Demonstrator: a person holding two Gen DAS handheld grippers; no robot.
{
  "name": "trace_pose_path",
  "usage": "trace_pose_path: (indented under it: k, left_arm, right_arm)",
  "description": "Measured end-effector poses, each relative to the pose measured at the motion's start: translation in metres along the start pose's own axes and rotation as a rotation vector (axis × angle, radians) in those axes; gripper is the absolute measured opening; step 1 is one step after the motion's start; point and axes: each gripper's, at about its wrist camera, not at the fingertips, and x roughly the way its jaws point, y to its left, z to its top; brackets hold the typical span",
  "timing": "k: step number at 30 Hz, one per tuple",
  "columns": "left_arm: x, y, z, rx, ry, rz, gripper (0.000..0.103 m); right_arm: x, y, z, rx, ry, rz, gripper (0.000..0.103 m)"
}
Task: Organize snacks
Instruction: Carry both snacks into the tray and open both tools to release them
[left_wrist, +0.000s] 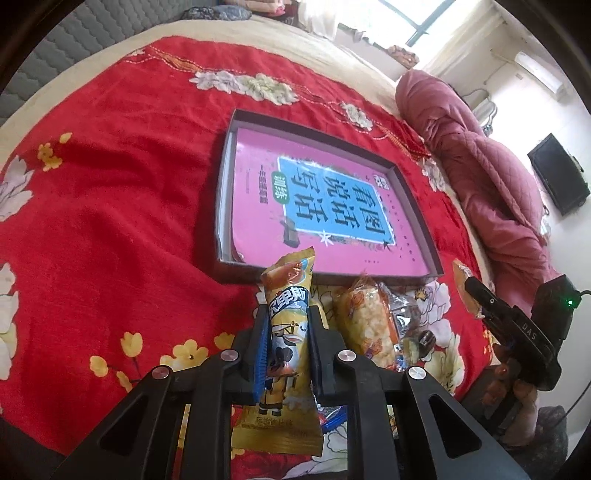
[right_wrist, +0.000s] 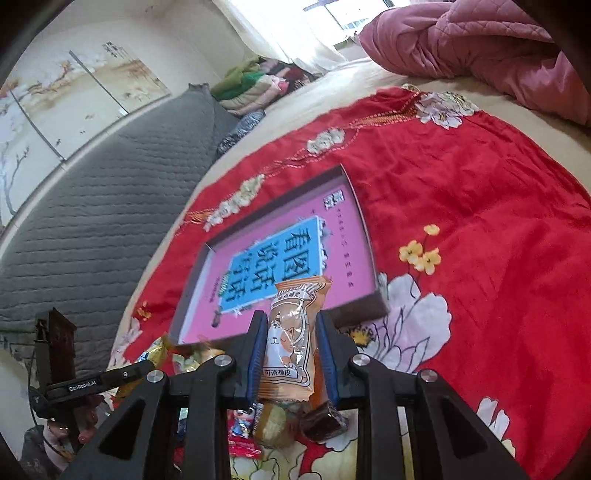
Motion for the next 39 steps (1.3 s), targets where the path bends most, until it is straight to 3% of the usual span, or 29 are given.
trace_pose_path:
  k: [20,39]
  left_arm:
    - [-0.011,-0.017,0.027,0.004,-0.065,-0.004,0.019]
    - [0.039,-0.026,0.057,-0.002,-0.058,0.091,0.019]
  right_arm:
    - [0.004,0.009,0.02,-0.027,-0.062,0.05,0.028]
    - [0.064,0.012,0.037,-0.162,0.002,-0.103,0.028]
